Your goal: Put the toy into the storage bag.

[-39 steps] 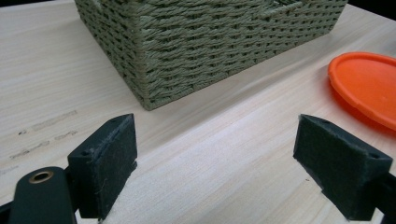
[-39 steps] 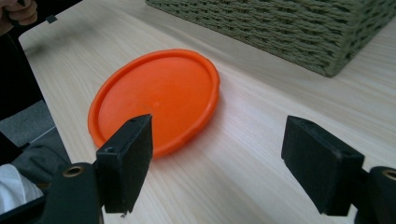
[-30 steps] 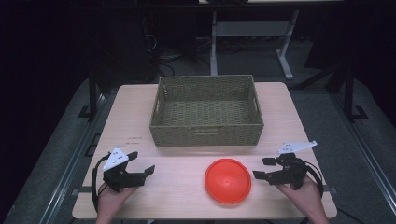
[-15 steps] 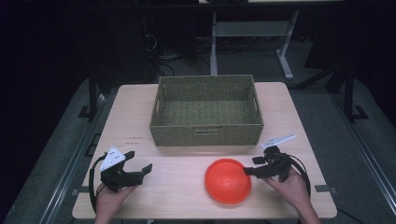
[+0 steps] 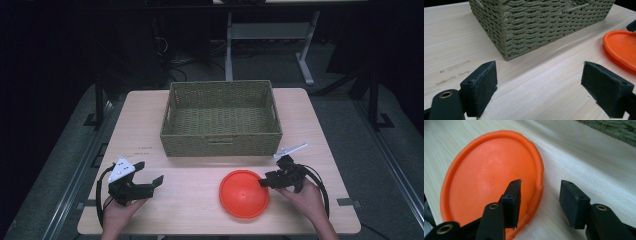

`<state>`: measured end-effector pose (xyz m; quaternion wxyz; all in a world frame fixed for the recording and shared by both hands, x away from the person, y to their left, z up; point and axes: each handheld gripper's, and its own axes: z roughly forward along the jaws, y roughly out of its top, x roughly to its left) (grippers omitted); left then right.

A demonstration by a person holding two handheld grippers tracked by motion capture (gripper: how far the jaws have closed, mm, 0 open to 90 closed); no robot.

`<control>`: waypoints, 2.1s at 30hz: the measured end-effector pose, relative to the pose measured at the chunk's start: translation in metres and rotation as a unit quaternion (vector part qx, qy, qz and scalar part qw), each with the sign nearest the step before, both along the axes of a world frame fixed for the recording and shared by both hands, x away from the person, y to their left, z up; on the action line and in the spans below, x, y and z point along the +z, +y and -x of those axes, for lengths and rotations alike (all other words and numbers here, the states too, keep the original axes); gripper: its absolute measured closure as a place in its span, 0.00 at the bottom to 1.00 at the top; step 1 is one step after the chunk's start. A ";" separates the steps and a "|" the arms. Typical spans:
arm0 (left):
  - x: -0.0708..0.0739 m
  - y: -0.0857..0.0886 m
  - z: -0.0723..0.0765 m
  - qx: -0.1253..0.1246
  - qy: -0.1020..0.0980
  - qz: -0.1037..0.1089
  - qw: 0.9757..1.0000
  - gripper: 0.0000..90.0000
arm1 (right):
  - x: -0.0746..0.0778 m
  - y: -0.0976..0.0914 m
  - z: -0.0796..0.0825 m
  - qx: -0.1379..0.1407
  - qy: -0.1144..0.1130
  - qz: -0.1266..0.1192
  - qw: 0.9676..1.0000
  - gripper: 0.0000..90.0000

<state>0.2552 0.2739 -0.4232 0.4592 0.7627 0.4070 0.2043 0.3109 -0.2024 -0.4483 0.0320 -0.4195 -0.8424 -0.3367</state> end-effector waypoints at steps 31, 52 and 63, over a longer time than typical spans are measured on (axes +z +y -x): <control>0.001 0.001 0.002 0.004 -0.009 -0.005 1.000 0.14 | 0.001 0.000 -0.007 0.001 0.062 -0.045 0.997 0.91; 0.002 0.002 0.003 0.008 -0.013 -0.004 1.000 0.14 | 0.061 0.002 -0.003 0.016 0.012 -0.081 0.997 0.91; 0.002 0.001 0.002 0.009 -0.013 -0.008 1.000 0.14 | 0.095 0.002 -0.012 0.019 -0.017 -0.073 0.997 0.91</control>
